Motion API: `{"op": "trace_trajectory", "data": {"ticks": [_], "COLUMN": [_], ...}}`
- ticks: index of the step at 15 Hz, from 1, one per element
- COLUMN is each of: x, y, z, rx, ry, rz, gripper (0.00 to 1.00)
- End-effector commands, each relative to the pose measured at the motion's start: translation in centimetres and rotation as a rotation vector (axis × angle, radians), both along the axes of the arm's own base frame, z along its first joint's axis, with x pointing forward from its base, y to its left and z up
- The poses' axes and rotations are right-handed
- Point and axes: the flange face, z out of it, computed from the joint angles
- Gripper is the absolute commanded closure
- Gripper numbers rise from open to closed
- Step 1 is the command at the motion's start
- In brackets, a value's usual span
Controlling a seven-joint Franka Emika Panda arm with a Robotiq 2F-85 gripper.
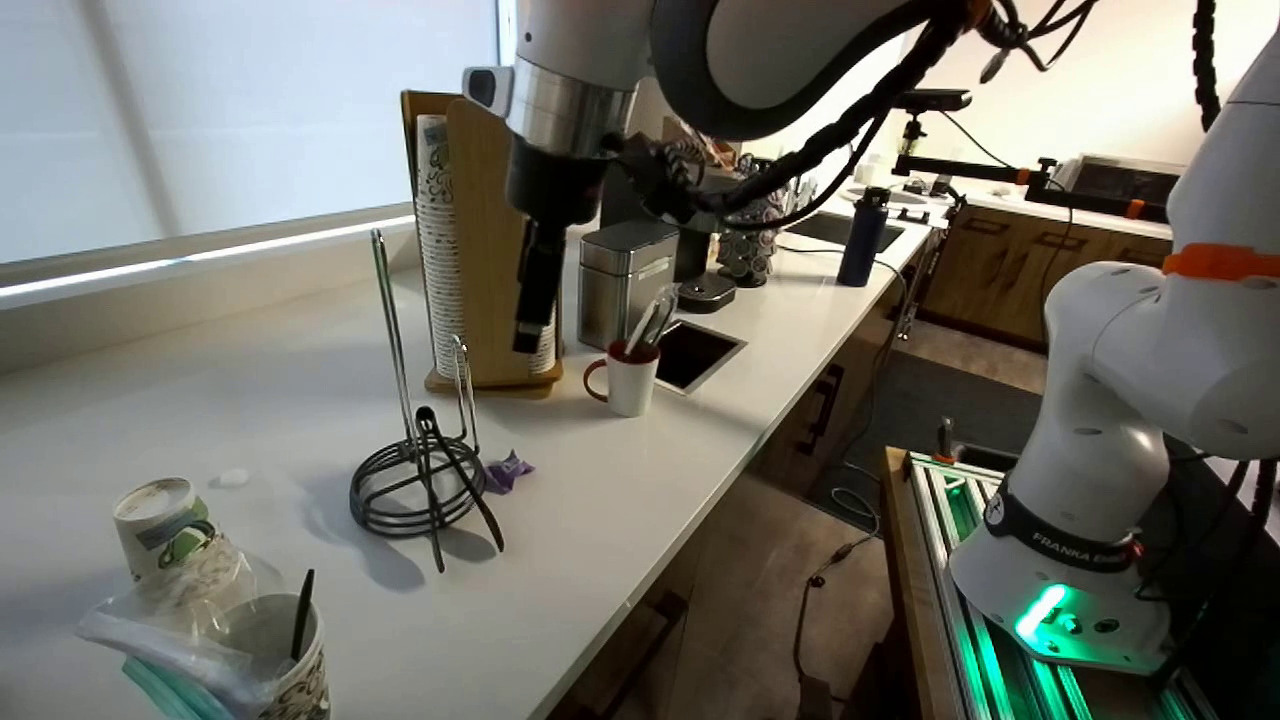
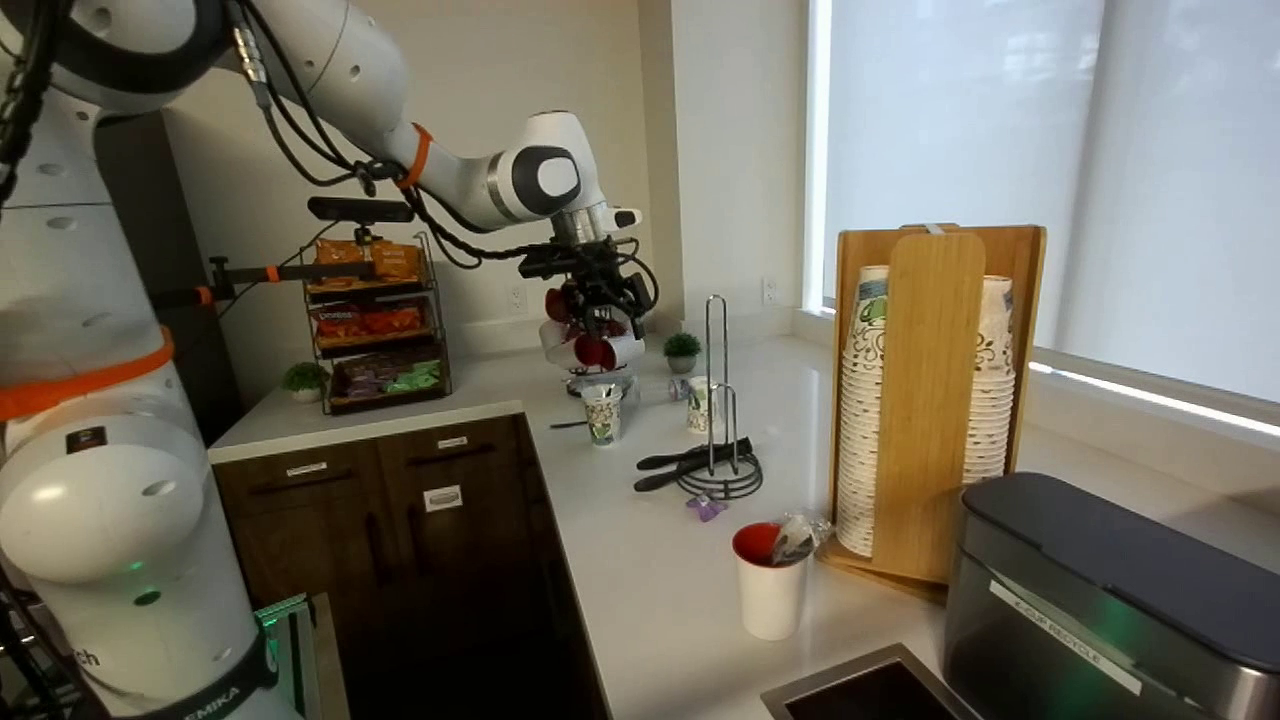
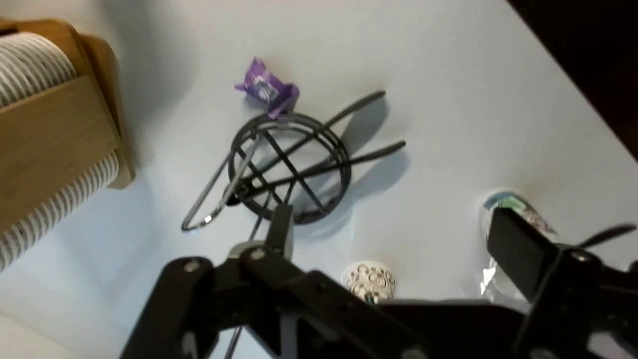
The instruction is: Put the cup on the silver object
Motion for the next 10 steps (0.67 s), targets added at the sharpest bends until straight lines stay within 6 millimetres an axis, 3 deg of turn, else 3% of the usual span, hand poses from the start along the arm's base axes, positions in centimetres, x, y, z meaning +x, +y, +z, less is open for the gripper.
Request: {"op": "trace_trajectory", "data": {"ticks": [1, 5, 8, 9, 10], "x": [4.6, 9.4, 12.3, 10.2, 10.9], "y": [4.0, 7.2, 7.4, 6.6, 6.7], "z": [-1.5, -2.5, -5.1, -3.8, -4.5], "rx": [0.080, 0.072, -0.004, 0.044, 0.039], "ry": [-0.171, -0.328, -0.304, -0.312, -0.307], "rz": [-0.086, -0.141, -0.180, -0.154, -0.156], "gripper": [0.00, 0.00, 0.00, 0.00, 0.00]}}
